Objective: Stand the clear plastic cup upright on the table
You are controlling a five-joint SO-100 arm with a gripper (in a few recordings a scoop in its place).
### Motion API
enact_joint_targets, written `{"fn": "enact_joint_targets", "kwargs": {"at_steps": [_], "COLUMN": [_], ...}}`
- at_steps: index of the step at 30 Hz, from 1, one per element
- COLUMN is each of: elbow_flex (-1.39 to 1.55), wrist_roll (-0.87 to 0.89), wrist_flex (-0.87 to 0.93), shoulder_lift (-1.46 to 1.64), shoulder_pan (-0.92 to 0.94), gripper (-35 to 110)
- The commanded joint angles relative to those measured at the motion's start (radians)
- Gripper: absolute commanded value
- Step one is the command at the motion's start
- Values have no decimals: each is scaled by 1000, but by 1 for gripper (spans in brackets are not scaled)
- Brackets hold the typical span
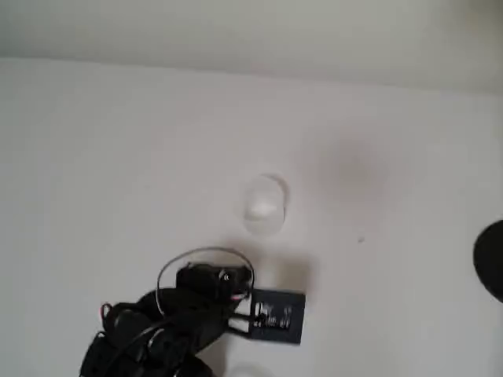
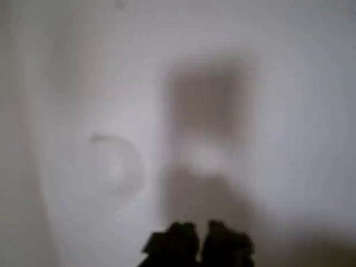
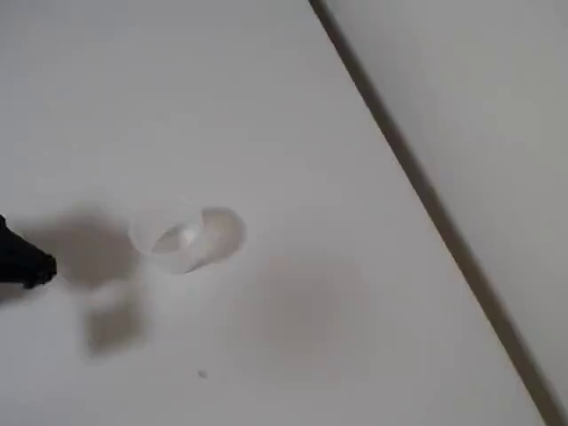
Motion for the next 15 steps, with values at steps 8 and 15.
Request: {"fn": "enact_joint_targets", "kwargs": {"at_steps": [8,15], "elbow_flex": [35,35], "wrist_roll": [25,26], "wrist_flex": [15,15], "shoulder_lift": [34,34], "shoulder_pan": [37,40], "gripper": [1,0]}}
